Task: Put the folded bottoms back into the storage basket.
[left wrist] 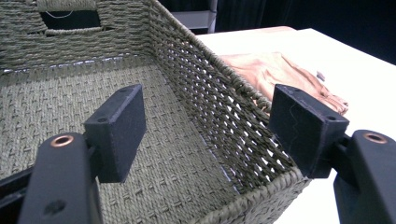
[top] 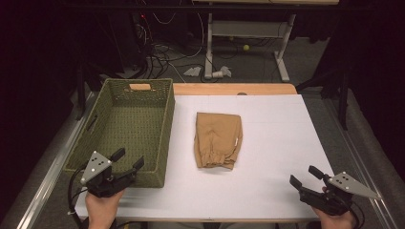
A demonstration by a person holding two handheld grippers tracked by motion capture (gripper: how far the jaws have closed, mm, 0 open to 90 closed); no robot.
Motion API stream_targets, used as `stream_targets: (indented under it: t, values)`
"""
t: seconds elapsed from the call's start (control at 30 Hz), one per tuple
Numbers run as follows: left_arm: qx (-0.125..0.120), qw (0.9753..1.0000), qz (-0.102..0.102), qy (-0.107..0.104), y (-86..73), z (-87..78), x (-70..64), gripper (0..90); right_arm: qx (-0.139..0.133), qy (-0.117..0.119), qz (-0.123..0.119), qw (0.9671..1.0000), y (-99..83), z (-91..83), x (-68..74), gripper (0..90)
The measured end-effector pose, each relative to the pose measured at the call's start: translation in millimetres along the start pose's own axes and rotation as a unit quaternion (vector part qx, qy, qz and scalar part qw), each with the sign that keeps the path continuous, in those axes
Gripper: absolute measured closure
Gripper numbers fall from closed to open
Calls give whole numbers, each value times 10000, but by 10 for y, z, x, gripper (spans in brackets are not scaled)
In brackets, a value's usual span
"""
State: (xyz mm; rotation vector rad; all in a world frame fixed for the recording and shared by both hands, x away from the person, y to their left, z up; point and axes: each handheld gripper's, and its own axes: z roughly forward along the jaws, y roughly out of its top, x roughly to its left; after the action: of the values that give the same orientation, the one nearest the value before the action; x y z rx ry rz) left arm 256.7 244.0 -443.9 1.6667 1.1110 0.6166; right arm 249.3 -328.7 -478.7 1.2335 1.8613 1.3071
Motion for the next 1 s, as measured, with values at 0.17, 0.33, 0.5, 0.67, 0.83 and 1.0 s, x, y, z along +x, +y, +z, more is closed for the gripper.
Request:
stream_targets:
  t: [0.17,0.33,0.5,0.67,0.83,1.0]
  values:
    - [31,10000,68,-53,25,33,-35,262,7,-2,9,10000,0,1,0,223]
    - [57,9998,166,-129,57,83,-93,262,6,-4,8,10000,0,1,-1,223]
    - [82,9997,115,-219,75,105,-105,262,9,-1,8,10000,0,1,-1,224]
    - [88,9994,10,-338,102,124,-111,262,16,7,4,10000,0,3,1,225]
    - [96,9992,58,-388,128,154,-142,262,16,12,-2,10000,0,3,1,226]
    - [117,9987,145,-472,157,201,-184,262,16,13,-4,10000,0,4,1,226]
